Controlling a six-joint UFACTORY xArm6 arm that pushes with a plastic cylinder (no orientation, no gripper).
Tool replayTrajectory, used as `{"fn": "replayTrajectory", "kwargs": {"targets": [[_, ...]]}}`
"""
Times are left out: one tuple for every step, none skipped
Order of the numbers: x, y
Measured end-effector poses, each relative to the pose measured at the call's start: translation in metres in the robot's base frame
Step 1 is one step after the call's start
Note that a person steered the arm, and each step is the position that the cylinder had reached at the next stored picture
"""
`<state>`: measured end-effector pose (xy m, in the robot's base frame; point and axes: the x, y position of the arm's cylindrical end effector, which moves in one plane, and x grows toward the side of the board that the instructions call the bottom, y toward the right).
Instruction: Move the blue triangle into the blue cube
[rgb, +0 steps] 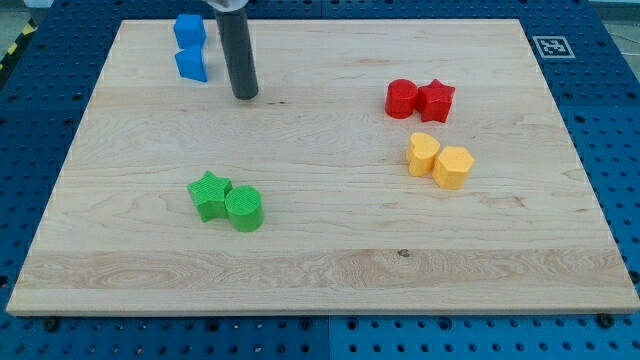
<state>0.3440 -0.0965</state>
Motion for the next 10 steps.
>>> {"fn": "replayTrajectory", "kwargs": {"targets": [[0.0,0.002],[0.0,0.013],[-0.016,0.001],[-0.025,-0.013],[-0.021,-0.022],[-0.02,-0.06],[-0.037,-0.091],[-0.048,-0.091],[-0.048,-0.084],[-0.04,-0.039]]}}
